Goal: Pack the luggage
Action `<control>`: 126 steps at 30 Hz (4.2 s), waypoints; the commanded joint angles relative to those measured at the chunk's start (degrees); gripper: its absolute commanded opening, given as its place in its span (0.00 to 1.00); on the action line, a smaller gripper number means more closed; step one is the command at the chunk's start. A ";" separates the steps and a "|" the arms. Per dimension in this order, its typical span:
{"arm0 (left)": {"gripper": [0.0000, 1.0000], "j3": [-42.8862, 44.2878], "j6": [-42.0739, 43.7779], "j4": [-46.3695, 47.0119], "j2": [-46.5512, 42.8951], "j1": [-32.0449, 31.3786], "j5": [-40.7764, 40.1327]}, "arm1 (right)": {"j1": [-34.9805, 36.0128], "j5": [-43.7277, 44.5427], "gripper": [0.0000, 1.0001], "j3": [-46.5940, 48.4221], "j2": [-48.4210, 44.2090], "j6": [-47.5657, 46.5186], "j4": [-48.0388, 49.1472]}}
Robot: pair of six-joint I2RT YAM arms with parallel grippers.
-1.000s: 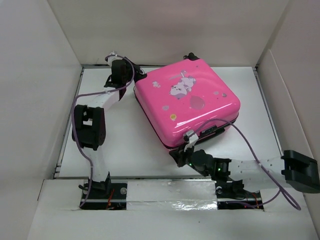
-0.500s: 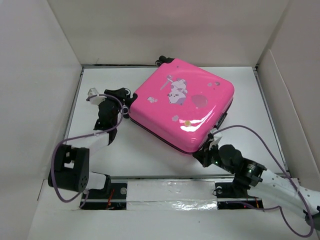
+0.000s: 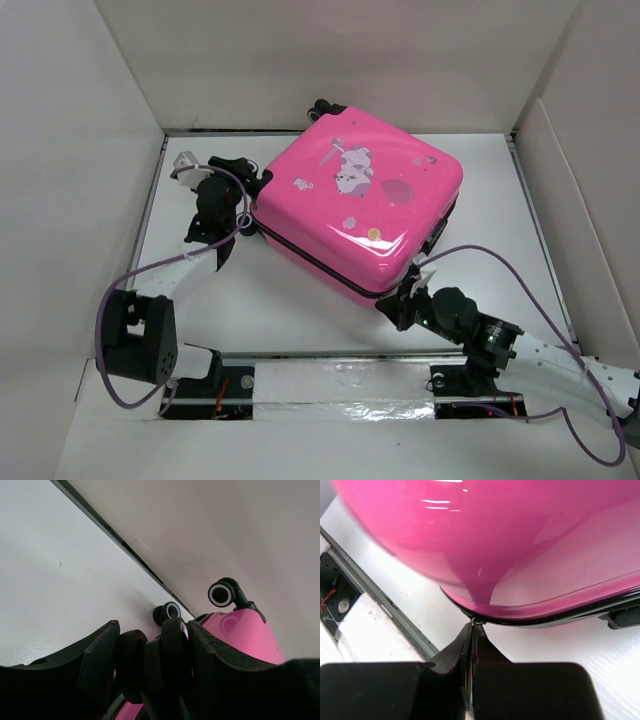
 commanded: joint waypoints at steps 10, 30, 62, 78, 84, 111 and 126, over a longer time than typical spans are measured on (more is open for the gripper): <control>0.00 -0.93 1.72 7.69 8.56 -1.22 8.06 | 3.54 -2.63 0.00 6.09 10.36 3.74 19.32; 0.00 -10.33 1.71 14.64 7.08 -6.49 13.61 | 10.23 20.29 0.00 15.85 30.27 3.23 35.10; 0.00 -14.02 0.75 20.96 5.49 -38.49 12.19 | -11.23 0.87 0.00 13.81 15.66 -1.61 21.63; 0.00 -17.00 6.55 8.92 -7.78 -42.70 22.37 | -9.19 -16.32 0.00 27.88 38.68 -6.36 28.58; 0.00 -20.61 6.02 12.87 -8.13 -46.57 24.51 | -7.09 -21.62 0.00 30.18 46.61 -3.28 35.08; 0.80 17.08 20.66 5.14 16.81 -6.76 29.91 | -7.70 -14.67 0.00 7.59 1.17 -3.19 8.46; 0.87 37.38 43.81 -11.45 30.97 -6.76 38.74 | -8.23 -16.87 0.00 6.53 1.34 -3.90 9.25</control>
